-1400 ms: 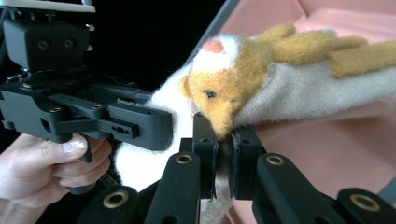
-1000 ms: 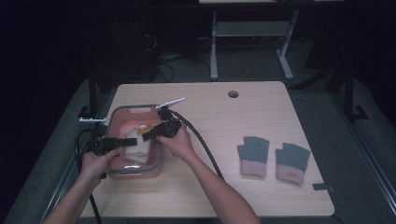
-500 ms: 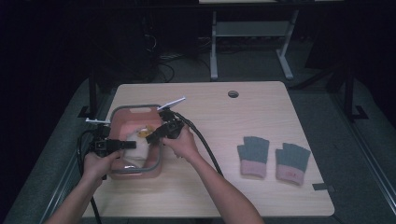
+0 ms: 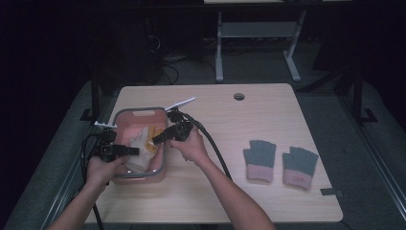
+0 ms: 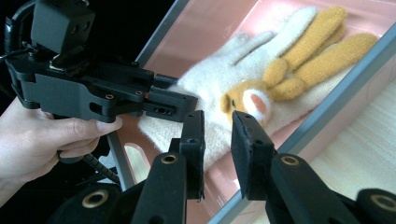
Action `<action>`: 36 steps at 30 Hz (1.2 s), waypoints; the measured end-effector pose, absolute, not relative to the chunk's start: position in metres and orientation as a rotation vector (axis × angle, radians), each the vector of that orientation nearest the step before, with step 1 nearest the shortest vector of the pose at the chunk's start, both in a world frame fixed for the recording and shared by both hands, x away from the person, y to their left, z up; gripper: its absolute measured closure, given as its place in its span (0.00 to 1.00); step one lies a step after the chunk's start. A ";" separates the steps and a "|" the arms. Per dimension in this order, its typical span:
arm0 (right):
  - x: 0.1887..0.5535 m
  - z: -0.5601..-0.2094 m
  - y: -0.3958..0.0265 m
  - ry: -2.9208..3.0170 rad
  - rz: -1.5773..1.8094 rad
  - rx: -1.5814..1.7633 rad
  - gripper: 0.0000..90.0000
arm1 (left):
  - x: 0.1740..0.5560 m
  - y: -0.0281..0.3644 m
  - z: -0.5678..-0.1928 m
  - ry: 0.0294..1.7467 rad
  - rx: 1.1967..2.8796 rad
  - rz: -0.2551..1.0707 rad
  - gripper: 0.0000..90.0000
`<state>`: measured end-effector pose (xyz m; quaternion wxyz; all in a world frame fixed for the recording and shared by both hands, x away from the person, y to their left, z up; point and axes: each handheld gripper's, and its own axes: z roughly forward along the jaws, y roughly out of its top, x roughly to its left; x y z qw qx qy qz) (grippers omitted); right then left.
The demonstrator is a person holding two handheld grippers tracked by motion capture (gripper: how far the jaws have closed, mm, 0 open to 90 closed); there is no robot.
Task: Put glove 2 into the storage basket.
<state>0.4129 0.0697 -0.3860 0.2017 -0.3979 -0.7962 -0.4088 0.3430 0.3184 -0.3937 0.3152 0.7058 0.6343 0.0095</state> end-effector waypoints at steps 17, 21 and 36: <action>0.410 -0.378 0.056 -2.224 -1.177 -1.110 0.83 | 0.349 0.308 -0.394 1.656 1.980 0.085 0.78; 0.410 -0.380 0.053 -2.223 -1.178 -1.114 0.82 | 0.349 0.308 -0.398 1.655 1.994 0.086 0.75; 0.406 -0.377 0.033 -2.217 -1.196 -1.137 0.78 | 0.342 0.303 -0.378 1.519 1.917 0.050 0.62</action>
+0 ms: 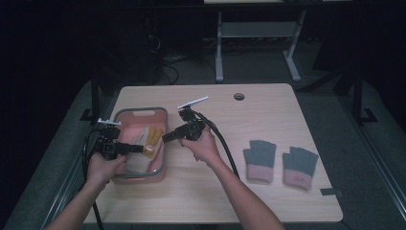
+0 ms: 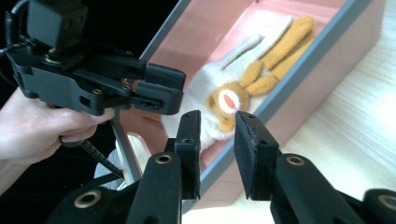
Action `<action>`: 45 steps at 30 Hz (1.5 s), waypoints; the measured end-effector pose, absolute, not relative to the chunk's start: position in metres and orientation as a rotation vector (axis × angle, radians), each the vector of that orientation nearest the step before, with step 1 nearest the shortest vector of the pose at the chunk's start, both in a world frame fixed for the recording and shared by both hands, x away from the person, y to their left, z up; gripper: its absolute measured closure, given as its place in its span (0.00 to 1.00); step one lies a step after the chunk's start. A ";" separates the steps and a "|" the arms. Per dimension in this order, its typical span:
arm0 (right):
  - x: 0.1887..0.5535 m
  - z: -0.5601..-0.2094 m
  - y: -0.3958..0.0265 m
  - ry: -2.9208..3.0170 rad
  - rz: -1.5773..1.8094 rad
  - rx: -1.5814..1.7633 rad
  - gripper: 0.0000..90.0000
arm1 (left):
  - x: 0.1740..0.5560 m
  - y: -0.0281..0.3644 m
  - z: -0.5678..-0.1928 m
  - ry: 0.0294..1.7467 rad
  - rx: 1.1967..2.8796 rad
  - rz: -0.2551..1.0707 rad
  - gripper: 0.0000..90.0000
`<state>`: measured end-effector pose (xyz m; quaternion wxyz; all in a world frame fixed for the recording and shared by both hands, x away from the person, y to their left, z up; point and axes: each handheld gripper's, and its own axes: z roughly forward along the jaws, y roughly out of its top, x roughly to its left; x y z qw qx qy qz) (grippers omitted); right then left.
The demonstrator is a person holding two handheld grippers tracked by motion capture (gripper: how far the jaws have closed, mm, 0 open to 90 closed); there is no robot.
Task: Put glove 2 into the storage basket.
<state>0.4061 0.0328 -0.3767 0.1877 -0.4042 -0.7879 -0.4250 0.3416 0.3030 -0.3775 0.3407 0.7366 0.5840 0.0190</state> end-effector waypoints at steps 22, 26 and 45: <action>0.399 -0.372 -0.017 -2.221 -1.238 -1.208 0.72 | 0.331 0.255 -0.357 1.348 1.899 0.040 0.53; 0.398 -0.373 -0.025 -2.219 -1.242 -1.221 0.72 | 0.330 0.247 -0.356 1.326 1.903 0.023 0.52; 0.391 -0.375 -0.066 -2.222 -1.226 -1.302 0.70 | 0.326 0.205 -0.351 1.237 1.940 -0.017 0.47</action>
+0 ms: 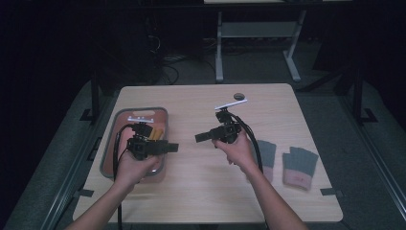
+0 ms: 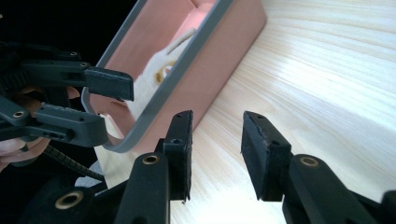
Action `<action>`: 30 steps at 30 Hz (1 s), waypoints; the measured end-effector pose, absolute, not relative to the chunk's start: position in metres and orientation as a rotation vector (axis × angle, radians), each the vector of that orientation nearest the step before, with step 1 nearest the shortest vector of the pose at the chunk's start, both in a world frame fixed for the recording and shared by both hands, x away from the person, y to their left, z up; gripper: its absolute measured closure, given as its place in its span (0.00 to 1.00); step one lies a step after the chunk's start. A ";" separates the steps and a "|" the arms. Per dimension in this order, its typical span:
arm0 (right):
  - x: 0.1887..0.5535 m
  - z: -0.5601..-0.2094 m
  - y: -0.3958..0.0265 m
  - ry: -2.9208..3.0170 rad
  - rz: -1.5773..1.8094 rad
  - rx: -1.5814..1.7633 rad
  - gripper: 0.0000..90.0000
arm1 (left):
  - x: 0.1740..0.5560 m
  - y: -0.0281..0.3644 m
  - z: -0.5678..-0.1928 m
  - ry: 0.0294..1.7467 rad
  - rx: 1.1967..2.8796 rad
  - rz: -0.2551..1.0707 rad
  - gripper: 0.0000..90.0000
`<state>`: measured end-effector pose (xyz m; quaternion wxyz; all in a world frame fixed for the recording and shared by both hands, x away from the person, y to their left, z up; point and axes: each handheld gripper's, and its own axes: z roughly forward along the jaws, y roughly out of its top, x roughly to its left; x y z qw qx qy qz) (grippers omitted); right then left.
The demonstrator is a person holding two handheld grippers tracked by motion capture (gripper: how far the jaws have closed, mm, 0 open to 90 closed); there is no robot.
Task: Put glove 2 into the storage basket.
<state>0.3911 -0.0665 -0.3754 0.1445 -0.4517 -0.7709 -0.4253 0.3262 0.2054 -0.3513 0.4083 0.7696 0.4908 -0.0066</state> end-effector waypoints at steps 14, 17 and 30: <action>0.380 -0.373 -0.109 -2.254 -1.226 -1.383 0.65 | 0.325 0.177 -0.350 1.171 1.956 -0.028 0.40; 0.378 -0.370 -0.121 -2.255 -1.232 -1.408 0.64 | 0.325 0.166 -0.351 1.148 1.959 -0.039 0.38; 0.366 -0.374 -0.156 -2.272 -1.227 -1.488 0.60 | 0.322 0.137 -0.355 1.086 1.979 -0.057 0.34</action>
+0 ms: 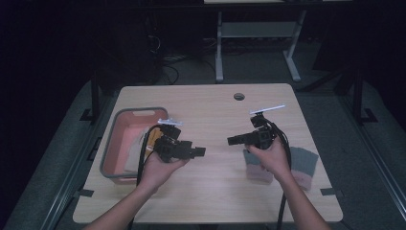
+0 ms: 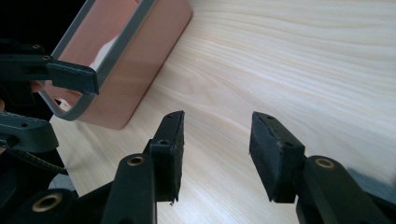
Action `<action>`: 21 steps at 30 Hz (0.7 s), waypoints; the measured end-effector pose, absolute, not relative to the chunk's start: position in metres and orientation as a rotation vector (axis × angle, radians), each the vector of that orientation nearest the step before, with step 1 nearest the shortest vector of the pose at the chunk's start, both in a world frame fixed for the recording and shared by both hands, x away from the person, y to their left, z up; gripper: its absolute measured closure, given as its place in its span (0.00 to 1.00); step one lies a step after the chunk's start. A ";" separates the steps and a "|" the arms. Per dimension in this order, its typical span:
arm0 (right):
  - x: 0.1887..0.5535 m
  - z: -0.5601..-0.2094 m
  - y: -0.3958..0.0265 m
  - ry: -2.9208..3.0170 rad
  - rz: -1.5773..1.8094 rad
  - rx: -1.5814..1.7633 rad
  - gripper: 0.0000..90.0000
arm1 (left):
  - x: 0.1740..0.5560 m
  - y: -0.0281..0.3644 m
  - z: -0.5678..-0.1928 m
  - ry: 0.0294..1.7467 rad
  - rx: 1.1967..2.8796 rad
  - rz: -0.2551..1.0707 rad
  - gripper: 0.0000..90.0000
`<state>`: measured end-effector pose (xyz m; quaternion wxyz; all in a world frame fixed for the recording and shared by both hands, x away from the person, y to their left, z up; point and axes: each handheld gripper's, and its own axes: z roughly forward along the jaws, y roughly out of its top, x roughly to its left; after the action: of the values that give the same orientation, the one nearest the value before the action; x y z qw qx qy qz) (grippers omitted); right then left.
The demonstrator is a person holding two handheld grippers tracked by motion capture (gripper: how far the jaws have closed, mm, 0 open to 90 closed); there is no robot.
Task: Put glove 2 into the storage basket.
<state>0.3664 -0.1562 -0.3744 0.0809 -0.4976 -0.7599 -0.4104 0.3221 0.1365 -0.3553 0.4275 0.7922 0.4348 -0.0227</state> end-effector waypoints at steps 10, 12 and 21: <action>0.355 -0.381 -0.184 -2.317 -1.191 -1.554 0.59 | 0.318 0.116 -0.361 1.043 1.986 -0.062 0.31; 0.354 -0.382 -0.186 -2.320 -1.184 -1.561 0.59 | 0.318 0.113 -0.362 1.038 1.987 -0.061 0.31; 0.347 -0.388 -0.206 -2.360 -1.136 -1.622 0.58 | 0.314 0.093 -0.369 1.002 1.987 -0.082 0.31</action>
<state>0.3467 -0.2059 -0.3881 0.0304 -0.5264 -0.7656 -0.3685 0.3141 0.0932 -0.3694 0.4416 0.8005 0.4038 -0.0330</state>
